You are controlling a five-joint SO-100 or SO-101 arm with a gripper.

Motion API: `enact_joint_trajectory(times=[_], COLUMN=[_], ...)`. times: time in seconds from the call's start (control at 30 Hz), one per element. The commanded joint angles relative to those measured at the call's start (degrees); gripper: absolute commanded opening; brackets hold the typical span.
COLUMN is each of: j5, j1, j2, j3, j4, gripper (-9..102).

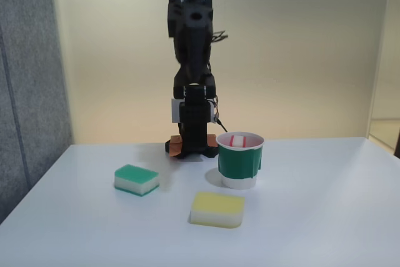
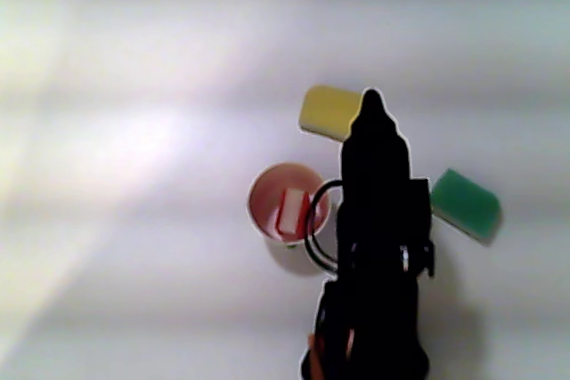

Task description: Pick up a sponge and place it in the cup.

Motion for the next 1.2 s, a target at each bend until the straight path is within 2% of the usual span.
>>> enact_joint_trajectory(times=[0.0,0.27,0.53,1.17], j5=[-0.4,1.5,2.7,3.9], j1=[3.3,4.3,4.3,0.5], j2=[4.5,15.6,24.2,24.8], j3=[4.1,18.0,27.2,42.6], j4=[-2.8,-7.5,-8.5,-7.4], gripper=[0,0,0,0])
